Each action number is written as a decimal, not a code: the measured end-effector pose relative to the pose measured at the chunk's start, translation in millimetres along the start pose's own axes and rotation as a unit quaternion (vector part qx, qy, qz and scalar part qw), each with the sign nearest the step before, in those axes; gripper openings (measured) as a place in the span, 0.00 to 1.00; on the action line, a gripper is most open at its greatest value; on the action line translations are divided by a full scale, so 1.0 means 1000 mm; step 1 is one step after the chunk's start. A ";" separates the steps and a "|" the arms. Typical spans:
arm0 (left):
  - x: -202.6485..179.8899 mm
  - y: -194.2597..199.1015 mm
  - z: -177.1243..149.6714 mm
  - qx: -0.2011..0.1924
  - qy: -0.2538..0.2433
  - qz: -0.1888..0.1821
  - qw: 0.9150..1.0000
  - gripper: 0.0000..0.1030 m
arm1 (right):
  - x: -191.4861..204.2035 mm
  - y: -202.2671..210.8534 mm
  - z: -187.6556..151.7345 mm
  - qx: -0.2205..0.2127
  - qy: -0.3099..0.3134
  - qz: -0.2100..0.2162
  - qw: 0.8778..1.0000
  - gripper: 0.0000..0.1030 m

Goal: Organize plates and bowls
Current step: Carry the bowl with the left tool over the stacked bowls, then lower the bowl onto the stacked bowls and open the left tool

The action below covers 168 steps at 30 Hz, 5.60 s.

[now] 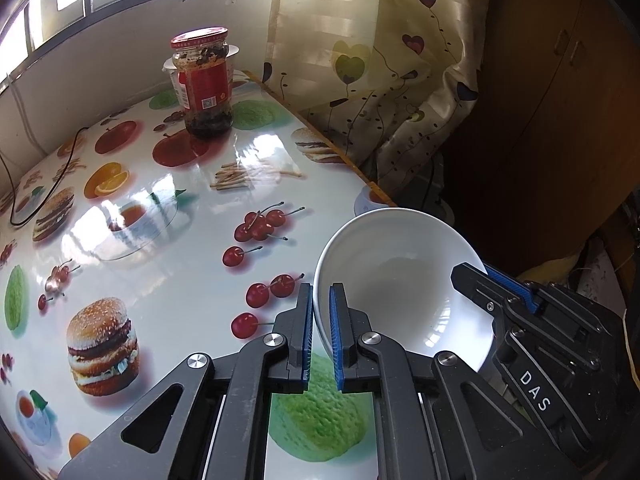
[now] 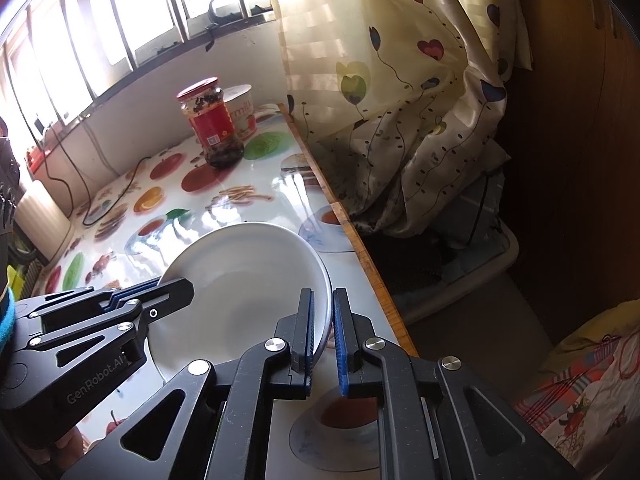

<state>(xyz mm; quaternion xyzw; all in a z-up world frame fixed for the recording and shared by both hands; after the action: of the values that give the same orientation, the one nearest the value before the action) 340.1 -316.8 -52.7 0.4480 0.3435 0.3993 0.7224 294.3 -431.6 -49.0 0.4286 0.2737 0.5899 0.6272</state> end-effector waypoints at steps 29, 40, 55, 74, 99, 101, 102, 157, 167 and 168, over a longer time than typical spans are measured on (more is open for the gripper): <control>0.000 0.009 -0.002 -0.009 0.001 0.006 1.000 0.08 | -0.001 0.010 0.001 -0.011 -0.004 0.003 1.000 0.10; -0.004 0.023 -0.008 -0.017 0.000 0.003 1.000 0.08 | 0.003 0.026 -0.006 -0.023 -0.006 0.006 1.000 0.10; -0.007 0.052 -0.025 -0.037 0.001 -0.002 0.999 0.08 | 0.016 0.057 -0.020 -0.044 -0.001 0.009 0.999 0.10; 0.001 0.086 -0.060 -0.057 0.010 -0.008 0.998 0.08 | 0.041 0.095 -0.049 -0.066 0.008 0.014 0.998 0.10; 0.013 0.109 -0.106 -0.066 0.026 -0.018 0.997 0.08 | 0.069 0.118 -0.090 -0.077 0.015 0.022 0.997 0.09; 0.015 0.109 -0.110 -0.064 0.029 -0.020 0.997 0.08 | 0.071 0.118 -0.095 -0.076 0.015 0.024 0.997 0.09; 0.016 0.109 -0.112 -0.064 0.030 -0.019 0.997 0.08 | 0.073 0.118 -0.097 -0.076 0.015 0.025 0.997 0.09; 0.029 0.085 -0.155 -0.016 0.058 -0.019 0.998 0.08 | 0.081 0.085 -0.140 -0.028 0.007 0.045 0.999 0.10; 0.028 0.082 -0.153 -0.018 0.057 -0.021 0.998 0.08 | 0.081 0.083 -0.140 -0.027 0.006 0.045 0.999 0.10; 0.028 0.083 -0.153 -0.018 0.057 -0.022 0.998 0.08 | 0.081 0.084 -0.140 -0.026 0.005 0.044 0.999 0.10</control>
<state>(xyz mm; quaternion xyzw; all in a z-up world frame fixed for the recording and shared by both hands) 199.3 -211.2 -35.6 0.4040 0.3865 0.4146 0.7180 145.7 -328.1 -31.5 0.4211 0.2421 0.6261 0.6100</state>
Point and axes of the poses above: each gripper's, at about its wrist camera, not at the fingertips, and y roughly against the way its jaws point, x to its left, z to its top, the point moved 9 cm from there along -y, roughly the way its jaws point, and after that the axes turned 12 degrees about x, right-handed, at the moved point
